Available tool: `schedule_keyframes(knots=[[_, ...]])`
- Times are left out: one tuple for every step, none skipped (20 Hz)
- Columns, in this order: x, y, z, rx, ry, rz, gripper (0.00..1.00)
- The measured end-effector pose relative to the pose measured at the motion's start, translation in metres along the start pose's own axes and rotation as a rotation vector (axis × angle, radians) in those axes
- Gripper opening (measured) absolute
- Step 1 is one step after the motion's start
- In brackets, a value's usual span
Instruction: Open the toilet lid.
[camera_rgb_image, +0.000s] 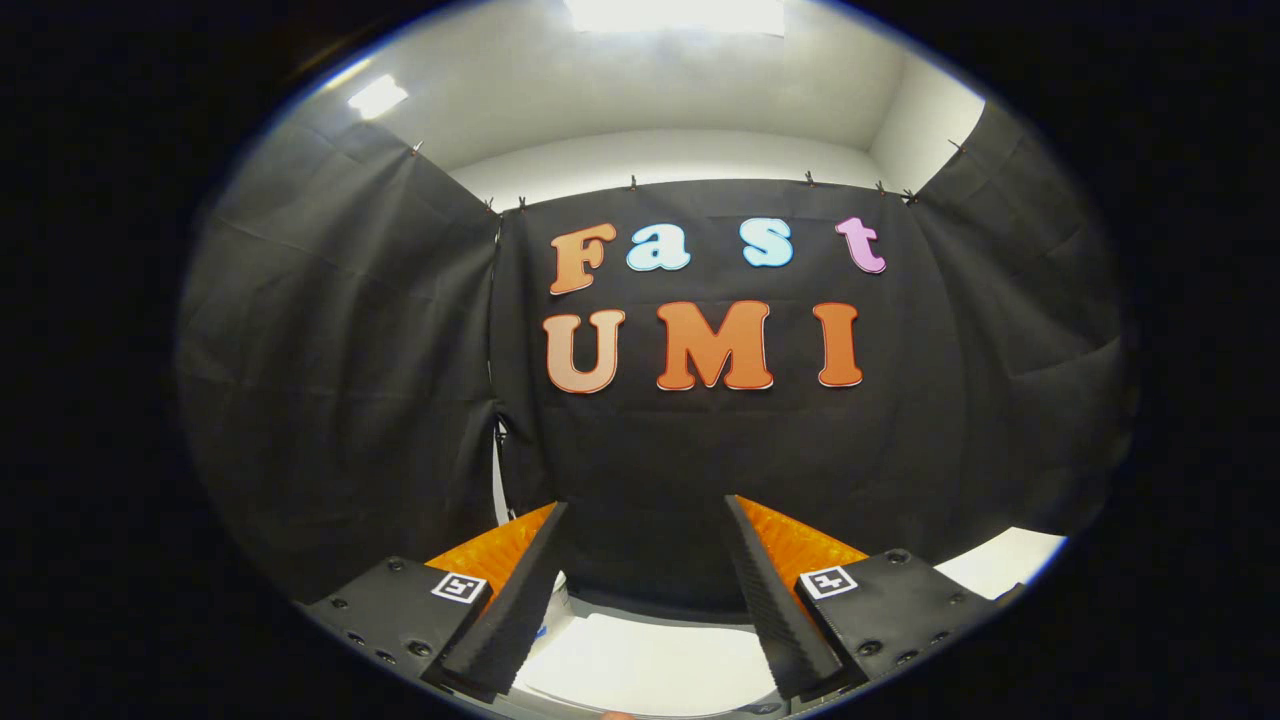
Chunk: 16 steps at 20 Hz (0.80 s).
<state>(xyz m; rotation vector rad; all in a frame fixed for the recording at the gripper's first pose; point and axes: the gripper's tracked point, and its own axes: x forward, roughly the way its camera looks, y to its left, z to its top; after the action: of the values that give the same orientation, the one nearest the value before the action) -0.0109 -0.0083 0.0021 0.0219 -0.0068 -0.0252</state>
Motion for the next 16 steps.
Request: schedule_keyframes(knots=[[0.000, 0.000, 0.000, 0.000, 0.001, -0.002, 0.98], [-0.001, -0.001, -0.002, 0.000, 0.004, -0.003, 0.98], [-0.002, -0.002, -0.001, 0.000, 0.005, -0.004, 0.98], [-0.002, -0.002, -0.003, 0.002, 0.006, -0.003, 0.98], [-0.002, -0.001, -0.002, 0.006, 0.005, -0.001, 0.98], [-0.002, 0.000, -0.003, 0.011, 0.005, 0.001, 0.98], [-0.003, -0.001, -0.003, 0.015, 0.005, 0.003, 0.98], [-0.003, -0.001, -0.004, 0.017, 0.005, 0.003, 0.98], [-0.002, -0.002, -0.003, 0.017, 0.006, 0.003, 0.98], [-0.002, -0.002, -0.004, 0.018, 0.005, 0.004, 0.98], [-0.003, -0.002, -0.004, 0.020, 0.003, 0.005, 0.98], [-0.004, -0.003, -0.005, 0.026, 0.002, 0.006, 0.98], [-0.004, -0.004, -0.008, 0.035, 0.002, 0.007, 0.98], [-0.003, -0.005, -0.012, 0.046, 0.004, 0.006, 0.98], [-0.003, -0.007, -0.015, 0.057, 0.006, 0.005, 0.98], [-0.004, -0.010, -0.020, 0.066, 0.007, 0.003, 0.98]])
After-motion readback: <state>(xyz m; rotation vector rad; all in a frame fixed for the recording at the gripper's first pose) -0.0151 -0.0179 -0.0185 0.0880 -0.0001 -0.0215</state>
